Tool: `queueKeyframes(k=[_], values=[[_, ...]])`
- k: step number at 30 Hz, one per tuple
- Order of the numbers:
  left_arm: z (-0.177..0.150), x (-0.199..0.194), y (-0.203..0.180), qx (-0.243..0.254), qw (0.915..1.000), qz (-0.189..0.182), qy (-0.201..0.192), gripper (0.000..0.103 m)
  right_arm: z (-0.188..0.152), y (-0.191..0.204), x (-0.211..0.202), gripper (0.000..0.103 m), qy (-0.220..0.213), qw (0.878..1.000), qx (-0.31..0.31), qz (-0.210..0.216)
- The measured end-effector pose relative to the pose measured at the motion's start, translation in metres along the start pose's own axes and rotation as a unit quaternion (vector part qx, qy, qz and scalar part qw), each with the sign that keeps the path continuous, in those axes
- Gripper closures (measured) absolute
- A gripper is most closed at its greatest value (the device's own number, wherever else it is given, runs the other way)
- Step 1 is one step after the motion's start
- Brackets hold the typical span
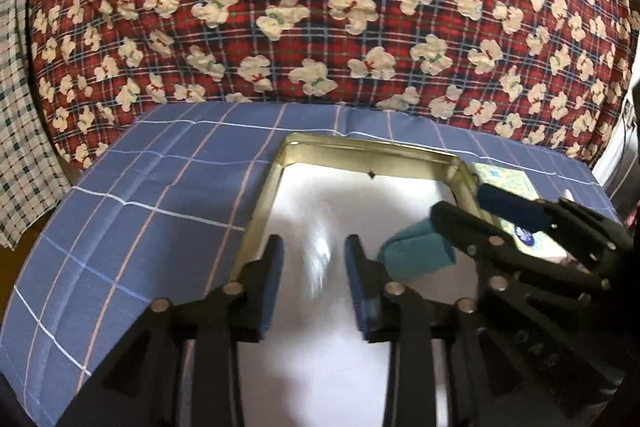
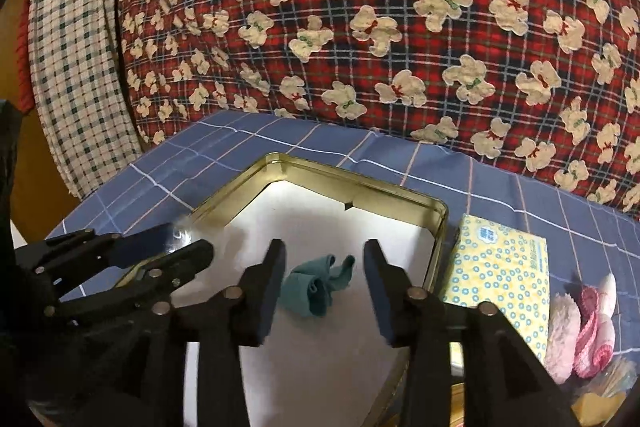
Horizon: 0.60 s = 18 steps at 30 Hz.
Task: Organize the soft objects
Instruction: 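Open both grippers to drop the bag and teal cloth into the tray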
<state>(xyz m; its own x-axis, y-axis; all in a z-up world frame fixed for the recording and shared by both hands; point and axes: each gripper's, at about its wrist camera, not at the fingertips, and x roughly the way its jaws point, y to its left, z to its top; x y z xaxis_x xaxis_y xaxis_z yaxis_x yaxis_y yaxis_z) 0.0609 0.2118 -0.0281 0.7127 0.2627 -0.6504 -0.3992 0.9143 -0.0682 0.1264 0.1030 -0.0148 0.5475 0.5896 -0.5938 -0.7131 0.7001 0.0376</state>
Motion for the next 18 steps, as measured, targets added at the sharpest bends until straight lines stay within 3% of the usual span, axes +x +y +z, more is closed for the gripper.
queueKeyframes(k=[5, 10, 14, 18], values=[[0.001, -0.008, 0.011, -0.015, 0.9995, 0.017, -0.020, 0.034, 0.002, -0.009, -0.012, 0.031, -0.020, 0.999, 0.022, -0.017], [-0.003, -0.021, -0.002, -0.001, 0.9988, 0.023, -0.043, 0.027, 0.006, -0.017, -0.030, 0.030, -0.021, 0.999, 0.034, -0.003], [-0.008, -0.037, -0.019, 0.015, 0.9969, 0.024, -0.074, 0.005, 0.005, -0.022, -0.046, 0.030, -0.026, 0.999, 0.029, 0.003], [-0.013, -0.051, -0.034, 0.025, 0.9954, 0.012, -0.092, 0.005, 0.002, -0.033, -0.067, 0.030, -0.034, 0.999, 0.026, 0.012]])
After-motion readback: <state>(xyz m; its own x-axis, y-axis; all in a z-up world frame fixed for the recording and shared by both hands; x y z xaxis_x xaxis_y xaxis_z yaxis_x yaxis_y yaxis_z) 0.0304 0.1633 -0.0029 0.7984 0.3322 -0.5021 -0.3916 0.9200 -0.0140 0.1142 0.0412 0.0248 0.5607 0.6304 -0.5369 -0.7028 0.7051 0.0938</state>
